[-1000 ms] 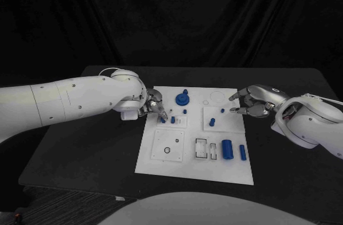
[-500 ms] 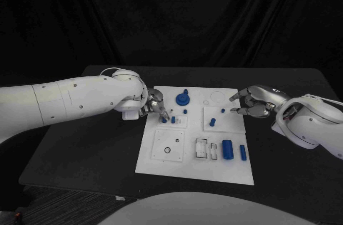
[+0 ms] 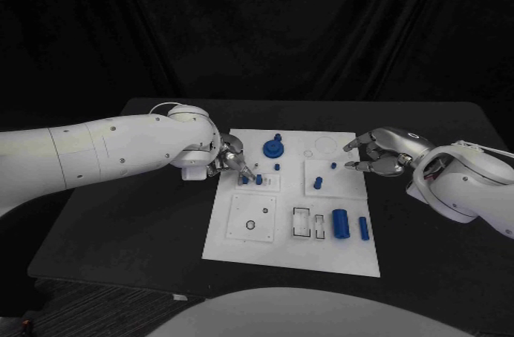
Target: Assemble the parts on the task board
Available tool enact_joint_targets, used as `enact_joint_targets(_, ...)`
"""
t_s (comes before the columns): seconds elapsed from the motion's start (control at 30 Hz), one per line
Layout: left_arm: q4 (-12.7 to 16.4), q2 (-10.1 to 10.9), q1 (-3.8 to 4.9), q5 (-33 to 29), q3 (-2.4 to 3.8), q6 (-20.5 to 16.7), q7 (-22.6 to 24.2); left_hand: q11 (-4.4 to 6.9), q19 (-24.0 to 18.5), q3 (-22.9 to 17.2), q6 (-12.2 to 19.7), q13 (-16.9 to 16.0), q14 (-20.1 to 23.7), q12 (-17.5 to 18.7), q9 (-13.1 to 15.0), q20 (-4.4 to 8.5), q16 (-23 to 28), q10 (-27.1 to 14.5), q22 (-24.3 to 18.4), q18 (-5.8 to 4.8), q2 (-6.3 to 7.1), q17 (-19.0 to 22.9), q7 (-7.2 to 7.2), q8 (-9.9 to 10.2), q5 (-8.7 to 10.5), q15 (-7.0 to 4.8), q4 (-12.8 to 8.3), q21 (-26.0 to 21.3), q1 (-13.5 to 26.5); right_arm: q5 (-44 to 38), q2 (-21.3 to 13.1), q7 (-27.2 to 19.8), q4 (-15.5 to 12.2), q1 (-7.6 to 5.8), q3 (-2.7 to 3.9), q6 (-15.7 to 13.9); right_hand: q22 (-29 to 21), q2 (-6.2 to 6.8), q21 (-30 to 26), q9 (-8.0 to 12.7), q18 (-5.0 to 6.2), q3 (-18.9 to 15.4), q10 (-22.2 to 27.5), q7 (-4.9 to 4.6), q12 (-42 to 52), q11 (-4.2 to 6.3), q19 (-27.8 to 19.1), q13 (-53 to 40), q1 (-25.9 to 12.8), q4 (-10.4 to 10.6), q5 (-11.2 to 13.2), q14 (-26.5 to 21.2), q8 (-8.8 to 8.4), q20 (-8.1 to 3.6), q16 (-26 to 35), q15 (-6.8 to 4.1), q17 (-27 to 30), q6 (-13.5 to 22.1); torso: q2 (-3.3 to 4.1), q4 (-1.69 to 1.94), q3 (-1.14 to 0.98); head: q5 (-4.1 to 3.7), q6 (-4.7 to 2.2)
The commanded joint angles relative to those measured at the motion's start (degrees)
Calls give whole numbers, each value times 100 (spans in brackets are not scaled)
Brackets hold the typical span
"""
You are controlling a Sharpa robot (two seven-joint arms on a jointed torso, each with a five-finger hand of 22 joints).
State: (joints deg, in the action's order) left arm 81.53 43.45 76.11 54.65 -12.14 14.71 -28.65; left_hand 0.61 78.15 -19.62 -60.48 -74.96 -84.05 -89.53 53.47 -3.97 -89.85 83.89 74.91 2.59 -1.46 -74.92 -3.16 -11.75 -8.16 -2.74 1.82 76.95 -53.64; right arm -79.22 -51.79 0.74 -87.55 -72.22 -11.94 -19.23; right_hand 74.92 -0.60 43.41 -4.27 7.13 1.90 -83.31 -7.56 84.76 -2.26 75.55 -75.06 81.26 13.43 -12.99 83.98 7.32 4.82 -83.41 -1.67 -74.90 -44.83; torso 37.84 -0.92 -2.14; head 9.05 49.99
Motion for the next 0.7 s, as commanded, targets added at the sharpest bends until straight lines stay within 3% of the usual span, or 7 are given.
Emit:
enact_joint_targets(0.03,-4,-3,-16,-9,-6,134,-34,-32,-30,-12,59,-1449,-595,22,38,-5,-15,535,1001,119,-14,-1508,15,-40,-278,27,-65,-44,-129,-10,1,65,4,15,3,-15,485,-35,-14,5,55,-10,31,-6,-27,11,-30,-934,-9,-39,-22,312,-21,-7,29,19,-961,-47,-1,3,0,11,1)
enact_joint_targets(0.1,-5,-2,-16,-9,-6,134,-29,-22,-28,-53,70,-1449,-595,22,58,0,-15,534,1004,119,-36,-1508,26,-54,-544,20,-132,-52,-215,-10,3,64,5,16,3,-14,485,-35,-14,5,55,-10,31,-6,-27,11,-30,-934,-9,-39,-22,312,-21,-7,29,19,-961,-47,-1,2,1,15,1)
enact_joint_targets(0.17,-6,1,-16,-9,-6,135,-27,-16,-28,-99,80,-1448,-595,24,68,2,-15,533,1004,119,-45,-1508,33,-60,-693,15,-185,-59,-270,-10,4,64,6,17,3,-14,485,-35,-14,5,55,-10,31,-6,-27,11,-30,-934,-9,-39,-22,312,-21,-7,29,19,-961,-47,-2,3,1,16,1)
enact_joint_targets(0.7,-12,14,-17,-9,-6,124,-7,-14,-31,-117,82,-1443,-595,30,70,3,-15,525,1003,120,-53,-1508,34,-62,-714,14,-198,-64,-283,-10,7,83,14,23,3,16,484,-42,-20,7,56,-8,30,-8,-27,10,-30,-933,-7,-43,-33,312,-25,-7,32,19,-959,-46,-1,2,-1,32,1)
